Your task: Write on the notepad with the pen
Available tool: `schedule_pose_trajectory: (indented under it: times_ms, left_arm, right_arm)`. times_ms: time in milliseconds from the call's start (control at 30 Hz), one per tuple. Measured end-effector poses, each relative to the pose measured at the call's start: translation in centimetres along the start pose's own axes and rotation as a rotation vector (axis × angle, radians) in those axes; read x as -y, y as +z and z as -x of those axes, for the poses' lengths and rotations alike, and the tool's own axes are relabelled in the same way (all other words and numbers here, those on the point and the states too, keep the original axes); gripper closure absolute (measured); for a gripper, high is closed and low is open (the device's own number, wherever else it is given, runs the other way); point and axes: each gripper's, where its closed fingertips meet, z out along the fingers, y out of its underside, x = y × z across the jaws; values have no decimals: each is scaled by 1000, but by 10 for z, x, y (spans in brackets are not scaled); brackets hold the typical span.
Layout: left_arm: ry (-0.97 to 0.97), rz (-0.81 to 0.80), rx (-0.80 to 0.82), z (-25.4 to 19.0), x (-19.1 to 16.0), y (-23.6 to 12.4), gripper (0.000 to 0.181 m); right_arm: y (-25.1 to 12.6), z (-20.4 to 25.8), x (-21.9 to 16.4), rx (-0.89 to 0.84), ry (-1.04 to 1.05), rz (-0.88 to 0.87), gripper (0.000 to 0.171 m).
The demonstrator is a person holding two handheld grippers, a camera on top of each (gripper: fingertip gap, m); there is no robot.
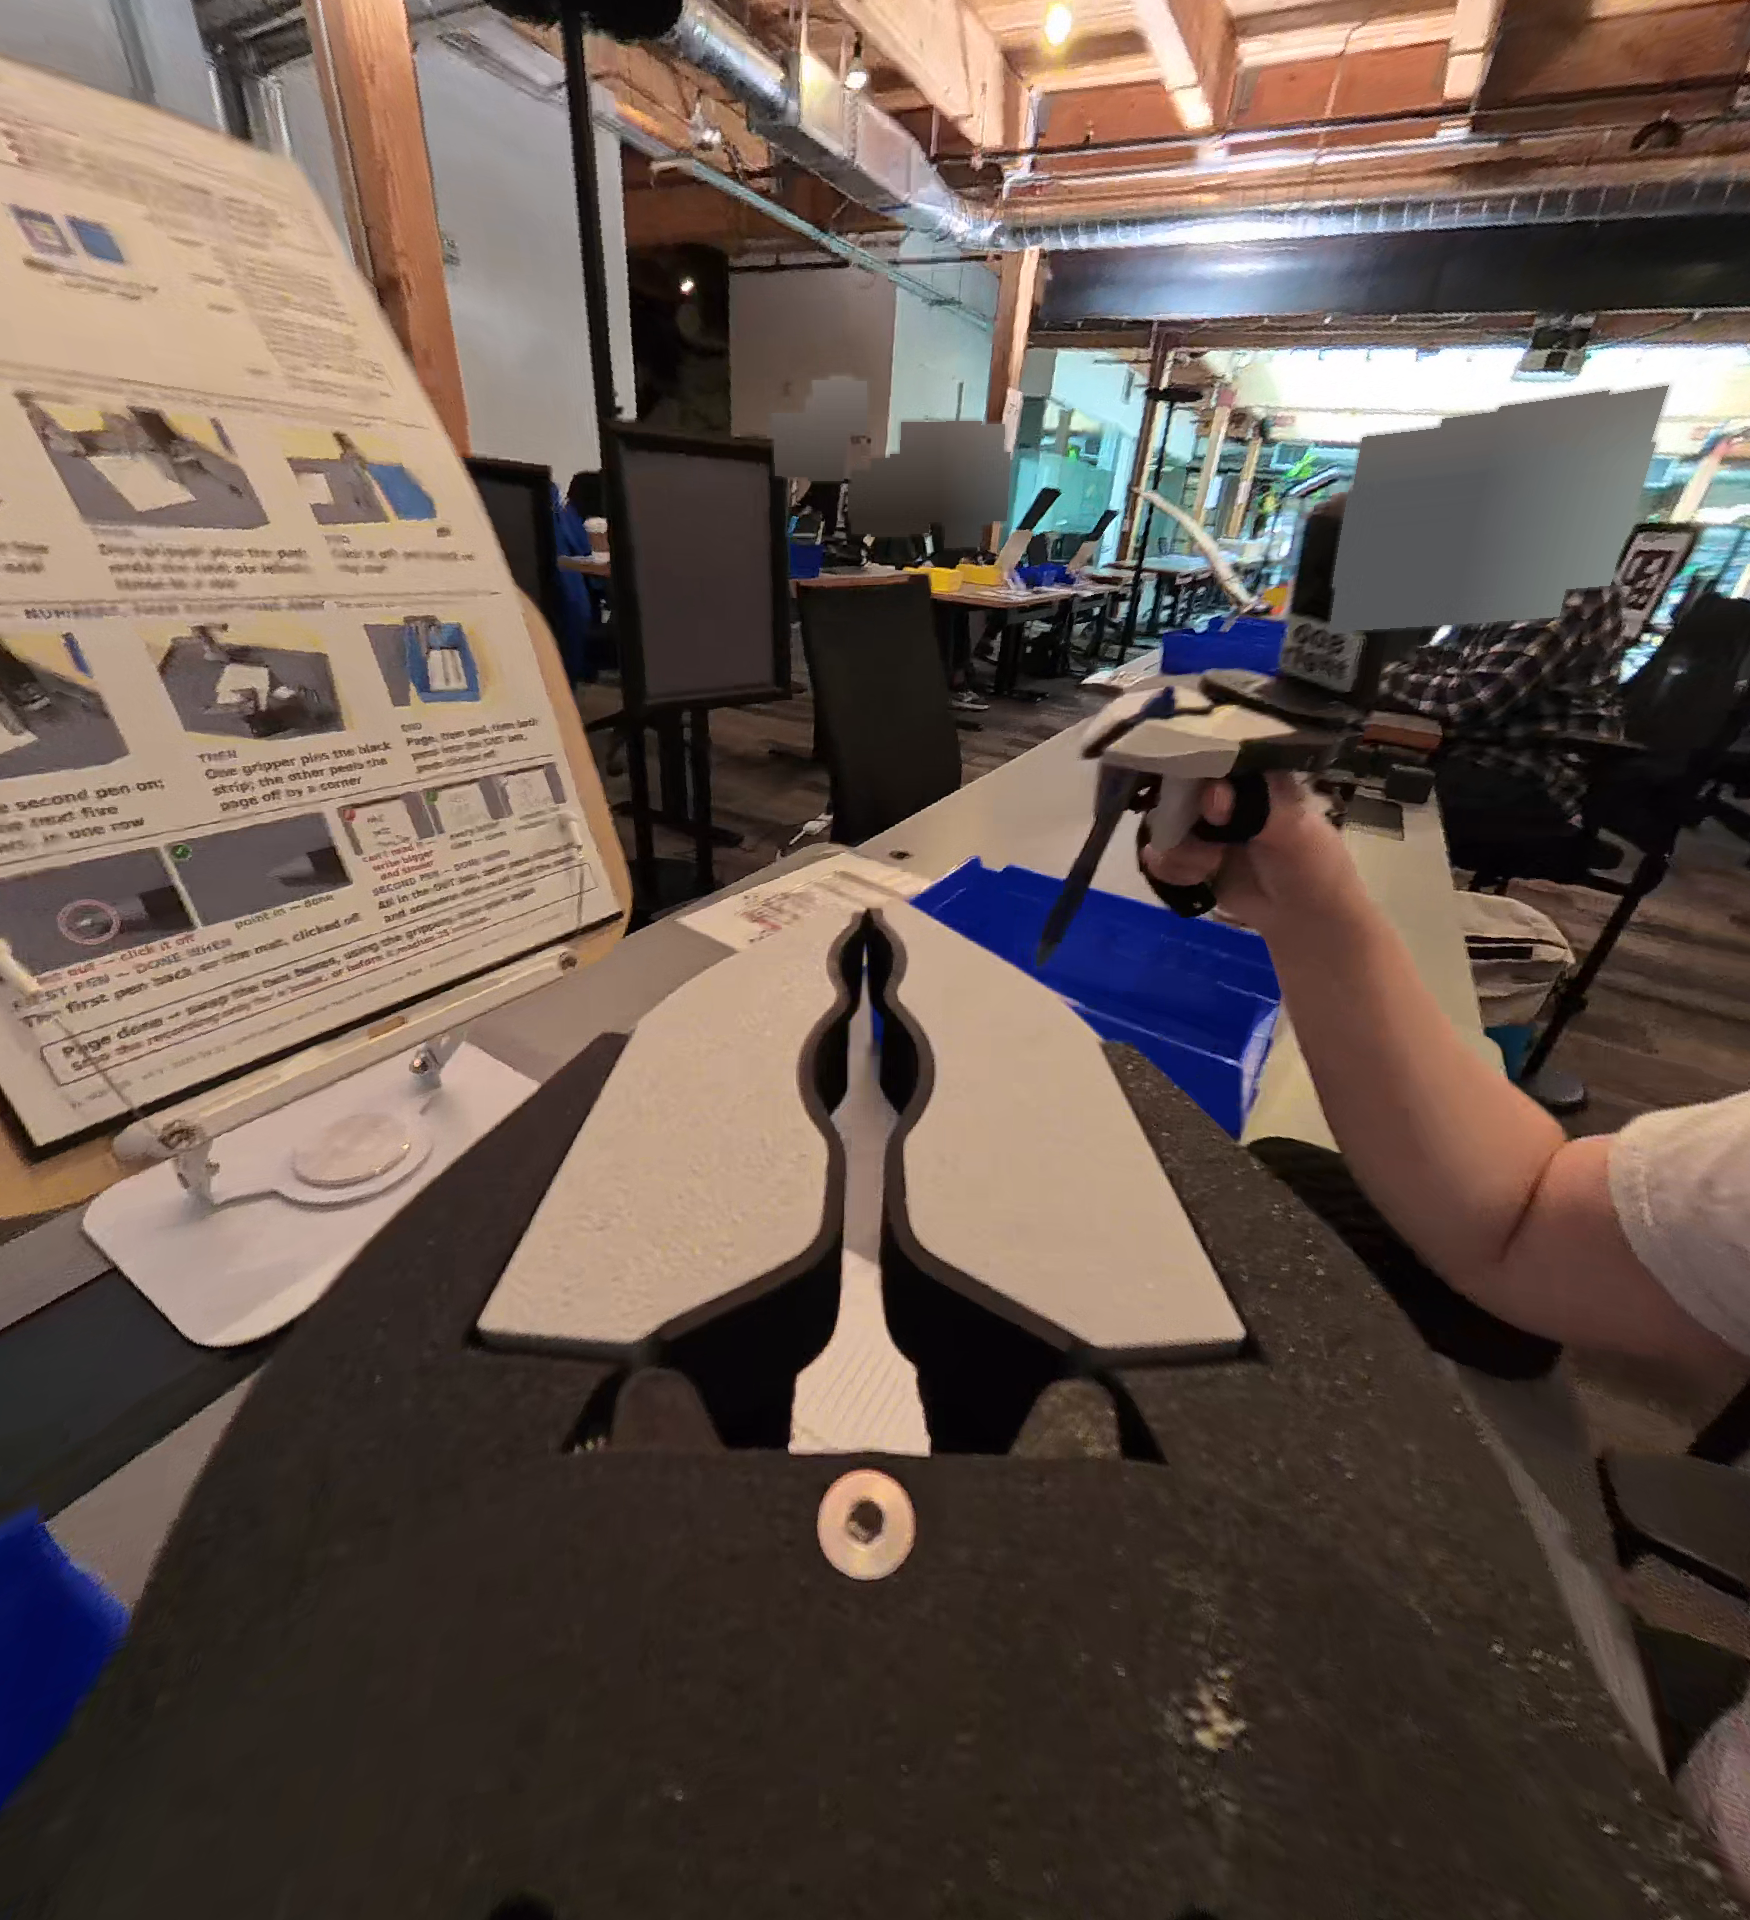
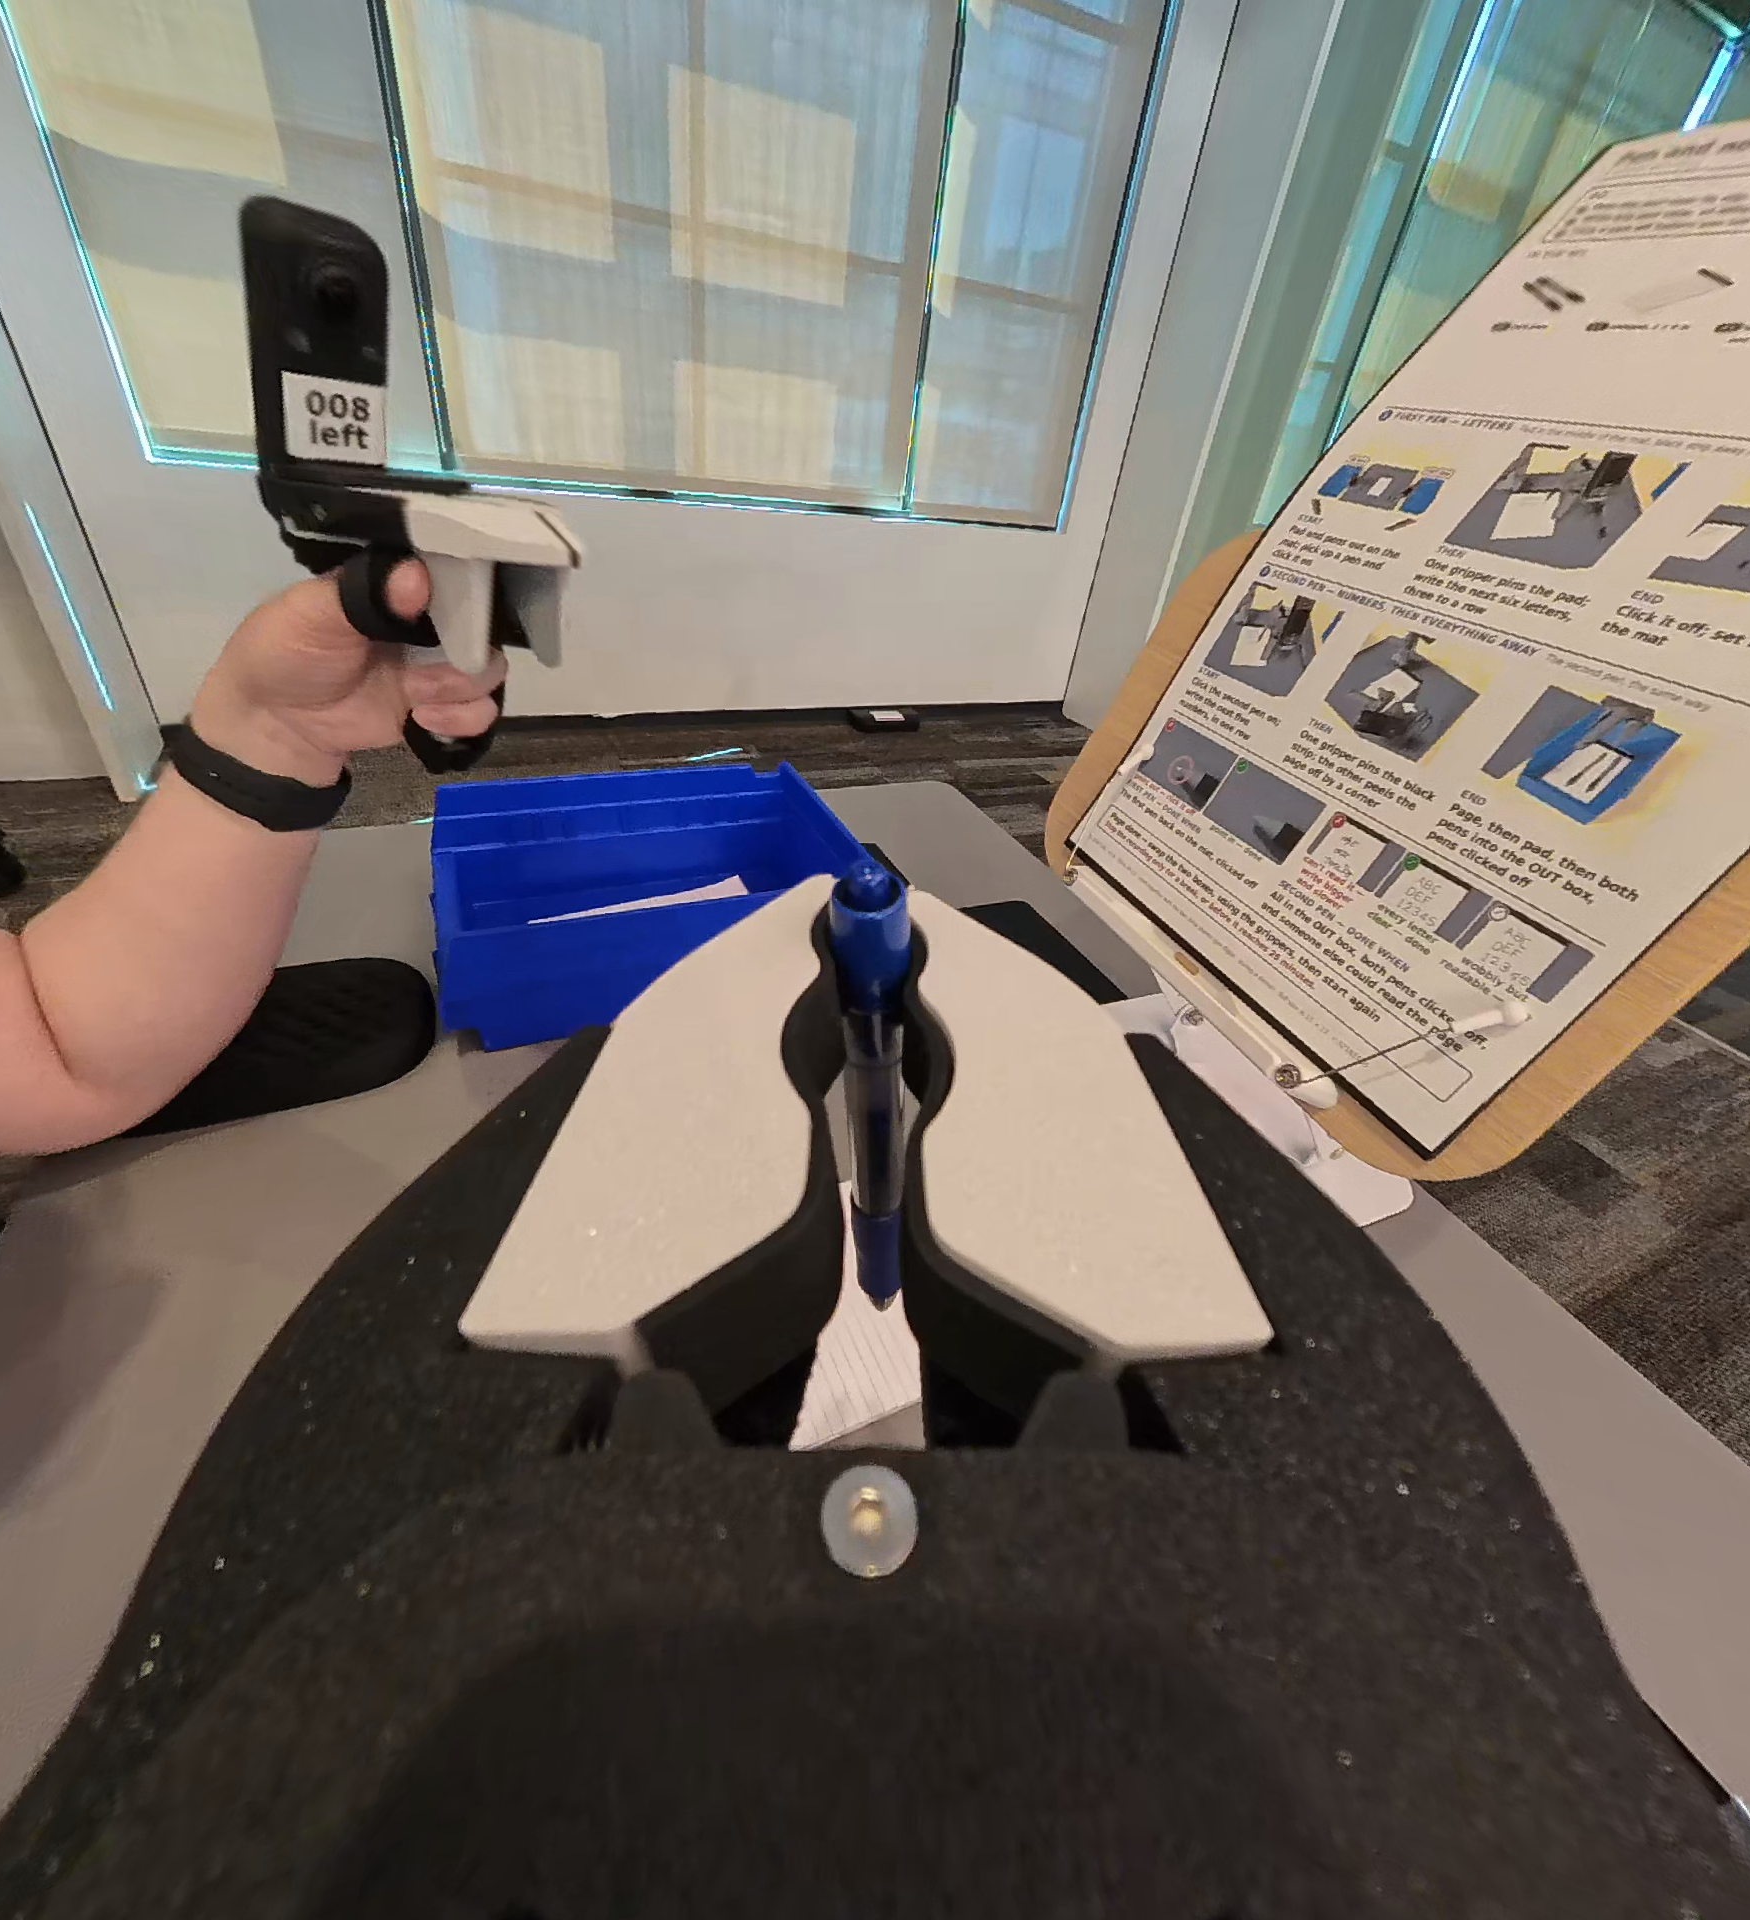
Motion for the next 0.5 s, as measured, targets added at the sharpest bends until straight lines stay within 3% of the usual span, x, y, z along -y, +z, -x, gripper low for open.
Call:
schedule_pose_trajectory:
  times_ms: [133,500]
  left_arm:
    - [-43,62,-34,8,-23,15,181]
    - [-11,198,-167,-26,-65,60,181]
  right_arm:
    - [6,1,-4,-1,20,5,166]
    - [15,13,-6,86,80,-5,166]
